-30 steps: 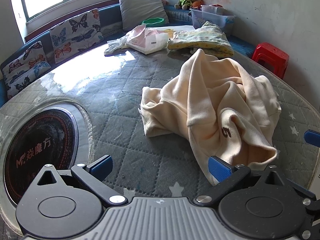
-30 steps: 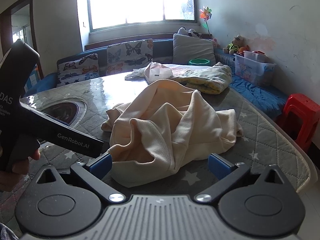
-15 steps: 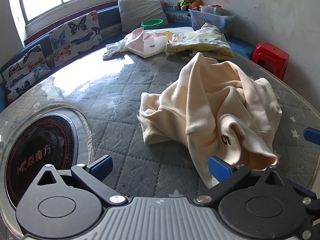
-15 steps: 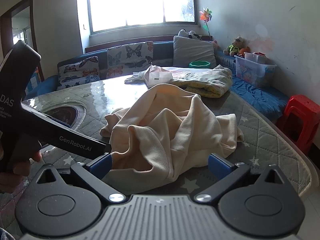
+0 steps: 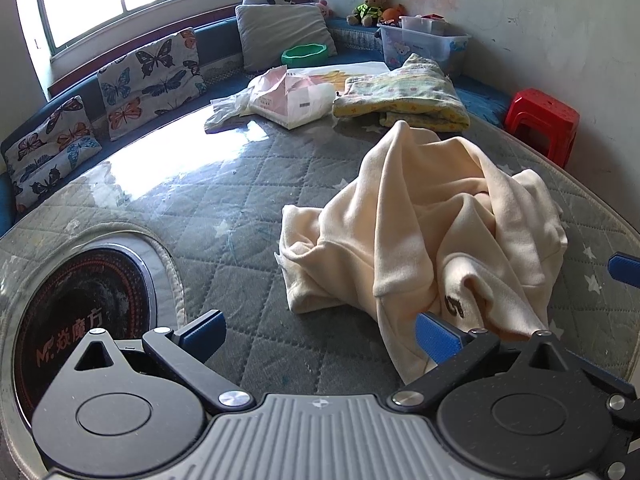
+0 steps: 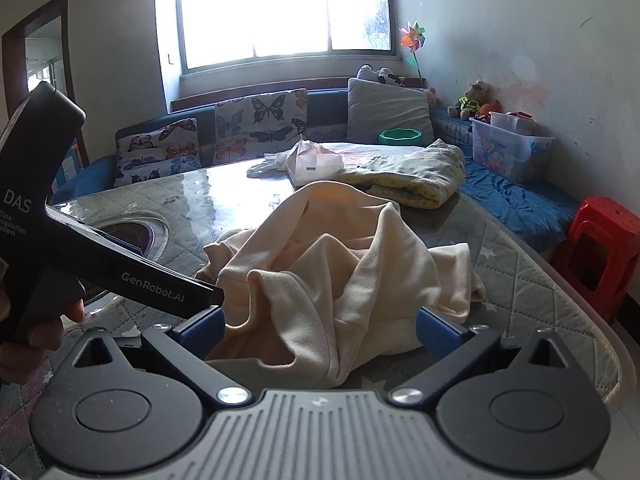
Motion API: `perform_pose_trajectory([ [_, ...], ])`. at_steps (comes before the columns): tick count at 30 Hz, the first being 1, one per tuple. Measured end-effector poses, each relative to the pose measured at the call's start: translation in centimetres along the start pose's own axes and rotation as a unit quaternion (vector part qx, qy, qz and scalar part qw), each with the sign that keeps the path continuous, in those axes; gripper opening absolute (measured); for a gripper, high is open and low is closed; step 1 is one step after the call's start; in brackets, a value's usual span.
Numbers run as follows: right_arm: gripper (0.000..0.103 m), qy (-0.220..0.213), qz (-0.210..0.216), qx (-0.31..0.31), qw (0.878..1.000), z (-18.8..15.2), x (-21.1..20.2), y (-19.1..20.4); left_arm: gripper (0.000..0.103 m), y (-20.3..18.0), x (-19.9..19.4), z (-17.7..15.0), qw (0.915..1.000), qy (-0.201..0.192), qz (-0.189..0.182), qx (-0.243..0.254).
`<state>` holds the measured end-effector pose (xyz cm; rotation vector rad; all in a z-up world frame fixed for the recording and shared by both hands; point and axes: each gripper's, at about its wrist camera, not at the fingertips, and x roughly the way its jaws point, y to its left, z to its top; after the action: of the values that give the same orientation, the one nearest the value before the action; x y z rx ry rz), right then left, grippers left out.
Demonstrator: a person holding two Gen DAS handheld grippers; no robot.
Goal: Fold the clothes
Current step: 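Lower both open grippers over the cream sweatshirt edge, then close the left gripper on the sweatshirt while the right gripper grasps another edge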
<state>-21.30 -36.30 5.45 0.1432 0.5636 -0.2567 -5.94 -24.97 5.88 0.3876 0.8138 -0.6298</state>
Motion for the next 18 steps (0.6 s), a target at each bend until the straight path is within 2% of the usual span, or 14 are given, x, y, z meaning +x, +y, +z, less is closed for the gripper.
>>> perform_pose_trajectory([
  [8,0.099,-0.002,0.001,-0.005,1.0,0.8,0.9,-0.4,0.097,0.1,0.2,1.3,0.9999,-0.011,0.0,0.002],
  [18,0.089,0.0,0.0,0.005,1.0,1.5,2.4,-1.4,0.083,-0.3,1.7,3.2,0.9997,-0.017,-0.014,0.004],
])
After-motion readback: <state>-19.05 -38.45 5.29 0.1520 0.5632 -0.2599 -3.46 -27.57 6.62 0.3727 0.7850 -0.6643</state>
